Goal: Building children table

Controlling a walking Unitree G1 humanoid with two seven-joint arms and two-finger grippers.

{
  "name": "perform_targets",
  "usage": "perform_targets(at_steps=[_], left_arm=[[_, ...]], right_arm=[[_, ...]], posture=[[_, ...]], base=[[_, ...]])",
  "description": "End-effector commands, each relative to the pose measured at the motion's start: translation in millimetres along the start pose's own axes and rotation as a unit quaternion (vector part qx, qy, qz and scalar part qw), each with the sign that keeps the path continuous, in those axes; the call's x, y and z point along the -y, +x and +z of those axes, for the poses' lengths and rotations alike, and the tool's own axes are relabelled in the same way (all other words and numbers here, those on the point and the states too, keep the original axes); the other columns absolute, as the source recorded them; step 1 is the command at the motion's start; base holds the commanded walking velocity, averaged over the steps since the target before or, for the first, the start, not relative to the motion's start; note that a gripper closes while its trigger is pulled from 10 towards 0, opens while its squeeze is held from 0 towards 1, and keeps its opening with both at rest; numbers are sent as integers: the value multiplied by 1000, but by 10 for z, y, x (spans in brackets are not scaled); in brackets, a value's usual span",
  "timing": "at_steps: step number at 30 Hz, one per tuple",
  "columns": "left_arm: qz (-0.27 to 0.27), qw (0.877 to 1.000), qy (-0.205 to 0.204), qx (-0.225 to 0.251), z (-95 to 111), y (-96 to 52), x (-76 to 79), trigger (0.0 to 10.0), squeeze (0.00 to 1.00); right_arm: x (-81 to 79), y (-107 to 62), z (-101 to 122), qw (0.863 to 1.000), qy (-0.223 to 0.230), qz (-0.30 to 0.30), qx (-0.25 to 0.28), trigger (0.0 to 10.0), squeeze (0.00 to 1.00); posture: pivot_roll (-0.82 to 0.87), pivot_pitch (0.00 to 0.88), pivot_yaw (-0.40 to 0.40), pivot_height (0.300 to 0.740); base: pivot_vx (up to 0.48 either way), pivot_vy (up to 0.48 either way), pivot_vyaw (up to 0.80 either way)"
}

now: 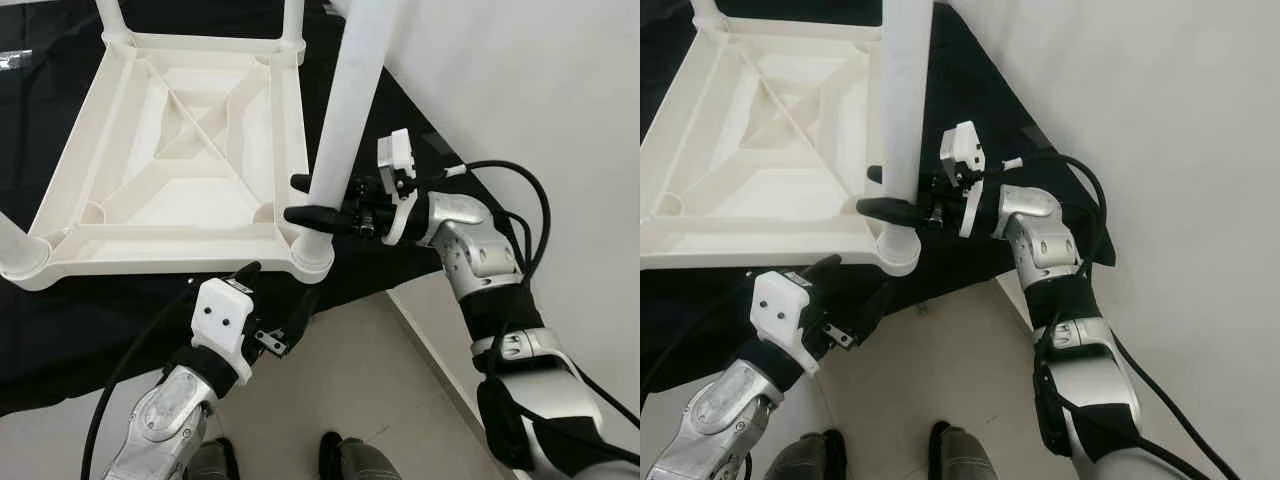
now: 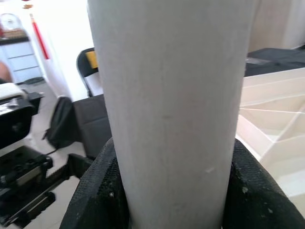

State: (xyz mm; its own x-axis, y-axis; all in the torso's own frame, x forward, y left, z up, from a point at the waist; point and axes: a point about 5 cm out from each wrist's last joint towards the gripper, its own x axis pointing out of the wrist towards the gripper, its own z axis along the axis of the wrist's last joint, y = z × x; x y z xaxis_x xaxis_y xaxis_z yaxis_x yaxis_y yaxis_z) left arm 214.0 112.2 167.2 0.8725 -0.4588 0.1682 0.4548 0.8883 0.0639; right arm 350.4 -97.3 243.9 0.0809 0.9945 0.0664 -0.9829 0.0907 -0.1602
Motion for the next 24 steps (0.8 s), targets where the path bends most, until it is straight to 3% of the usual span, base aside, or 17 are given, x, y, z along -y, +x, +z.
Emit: perform_targets(at_steps=[1, 4, 9, 10, 11, 12, 13, 14, 15, 16, 18, 23, 24], left_arm=[[-1, 1000, 1, -4, -20, -27, 19, 10000, 0], [-2, 1000, 0, -4, -25, -27, 31, 10000, 0], [-4, 1000, -1, -5, -26, -32, 40, 10000, 0], [-4, 1000, -1, -6, -28, -40, 42, 10000, 0], [-1, 1000, -2, -8, -31, -58, 29, 10000, 0], [0, 1000, -2, -10, -33, -70, 19, 10000, 0], [0, 1000, -2, -10, -33, -70, 19, 10000, 0], [3, 1000, -3, -11, -30, -81, 7, 10000, 0], [4, 1000, -4, -12, -33, -87, -4, 10000, 0], [4, 1000, -4, -12, -33, -87, -4, 10000, 0], [4, 1000, -8, -14, -41, -88, -2, 10000, 0], [2, 1000, -12, -9, -31, -64, 14, 10000, 0], [4, 1000, -11, -9, -29, -64, 5, 10000, 0]], right_arm=[[-46, 7, -75, 999, 23, 31, 3, 0, 0], [-34, -21, -116, 999, 26, 39, -3, 0, 0], [-16, -40, -215, 1000, 15, -24, 0, 0, 0], [-17, -27, -345, 995, 18, -94, -24, 0, 0], [-8, -11, -561, 958, -1, -276, -74, 0, 0], [-24, -46, -678, 910, -24, -401, -103, 0, 0], [-24, -46, -678, 910, -24, -401, -103, 0, 0], [-199, -70, -755, 871, -41, -478, -107, 0, 0], [-427, 33, -817, 868, -43, -481, -117, 0, 0], [-427, 33, -817, 868, -43, -481, -117, 0, 0], [-662, 190, -865, 888, -34, -445, -114, 0, 0], [-564, 233, -896, 900, -21, -422, -108, 0, 0], [-528, 237, -877, 900, -21, -421, -106, 6471, 0]], posture=[[113, 206, -140, 740], [108, 207, -137, 740], [103, 214, -140, 740], [101, 217, -143, 740], [93, 229, -139, 740], [93, 229, -139, 740], [93, 229, -139, 740], [83, 241, -129, 740], [78, 250, -121, 740], [78, 250, -121, 740], [58, 238, -113, 740], [63, 240, -124, 740], [63, 241, -125, 740]], base=[[0, 0, 0], [0, 0, 0], [0, 0, 0], [0, 0, 0], [0, 0, 0], [0, 0, 0], [0, 0, 0], [0, 0, 0], [0, 0, 0], [0, 0, 0], [0, 0, 0], [0, 0, 0], [0, 0, 0]])
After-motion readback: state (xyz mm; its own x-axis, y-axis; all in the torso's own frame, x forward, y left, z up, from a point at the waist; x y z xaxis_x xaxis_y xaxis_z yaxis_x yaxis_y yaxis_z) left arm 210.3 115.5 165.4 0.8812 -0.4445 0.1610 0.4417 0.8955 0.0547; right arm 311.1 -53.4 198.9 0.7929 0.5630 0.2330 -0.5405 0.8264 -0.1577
